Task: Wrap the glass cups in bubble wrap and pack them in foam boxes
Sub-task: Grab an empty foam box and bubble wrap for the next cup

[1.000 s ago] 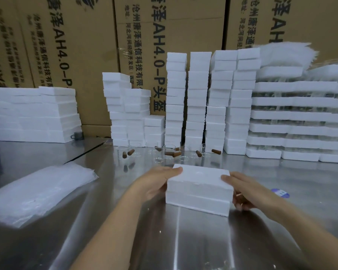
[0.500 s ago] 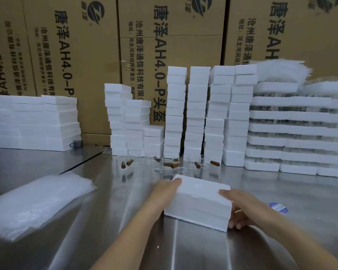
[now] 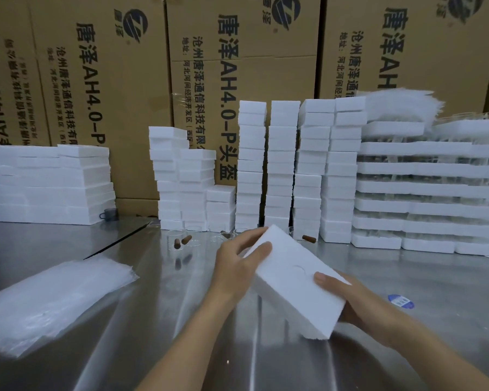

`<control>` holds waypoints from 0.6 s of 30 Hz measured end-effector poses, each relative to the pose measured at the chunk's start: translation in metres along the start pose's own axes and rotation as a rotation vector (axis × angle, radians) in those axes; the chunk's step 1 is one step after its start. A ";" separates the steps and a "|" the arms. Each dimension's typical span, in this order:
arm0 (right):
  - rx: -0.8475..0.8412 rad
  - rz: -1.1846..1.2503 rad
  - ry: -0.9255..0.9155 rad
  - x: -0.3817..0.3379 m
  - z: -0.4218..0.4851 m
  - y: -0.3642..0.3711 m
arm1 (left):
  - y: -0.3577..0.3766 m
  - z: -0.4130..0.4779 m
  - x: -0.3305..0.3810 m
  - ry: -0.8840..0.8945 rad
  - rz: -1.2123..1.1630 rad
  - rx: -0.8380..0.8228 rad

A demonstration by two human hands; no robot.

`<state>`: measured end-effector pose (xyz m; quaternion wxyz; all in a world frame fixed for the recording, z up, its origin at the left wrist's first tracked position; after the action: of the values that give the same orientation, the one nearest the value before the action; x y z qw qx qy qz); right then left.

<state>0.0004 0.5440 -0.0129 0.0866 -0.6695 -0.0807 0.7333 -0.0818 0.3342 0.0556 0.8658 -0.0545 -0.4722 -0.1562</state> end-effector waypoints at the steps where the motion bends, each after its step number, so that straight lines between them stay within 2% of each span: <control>1: 0.038 0.019 -0.023 -0.003 0.001 0.002 | -0.006 -0.002 0.002 0.015 0.002 0.090; 3: 0.150 0.072 -0.084 -0.008 0.003 0.006 | -0.011 -0.008 -0.001 -0.034 -0.023 0.231; 4: 0.192 0.109 -0.099 -0.009 0.004 0.011 | -0.004 -0.009 -0.009 -0.110 -0.084 0.215; 7: 0.215 0.143 -0.090 -0.006 0.005 0.028 | 0.040 -0.021 -0.033 -0.324 -0.272 0.000; 9: 0.212 0.151 -0.068 -0.003 0.002 0.032 | 0.048 -0.025 -0.038 -0.350 -0.317 -0.011; 11: 0.261 0.174 -0.080 -0.003 0.002 0.025 | 0.053 -0.027 -0.045 -0.394 -0.324 -0.035; 14: 0.368 0.225 -0.123 -0.007 0.002 0.009 | 0.082 -0.041 -0.054 -0.461 -0.256 -0.256; 15: 0.371 0.249 -0.129 -0.006 0.004 0.005 | 0.088 -0.045 -0.058 -0.474 -0.253 -0.278; 18: 0.370 0.209 -0.102 -0.005 0.006 -0.005 | 0.075 -0.029 -0.061 -0.469 -0.312 -0.133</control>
<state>-0.0052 0.5478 -0.0062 0.1276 -0.6088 0.1207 0.7737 -0.0648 0.4113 -0.0074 0.6930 -0.0726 -0.6510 -0.3013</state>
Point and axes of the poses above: each hand's wrist, its own z-axis towards the middle knuckle, its own y-axis out of the palm, x = y × z, the point moved 10 cm from there along z, towards the middle knuckle, and after that the axes turned 6 degrees about -z, right-handed, at the moved point
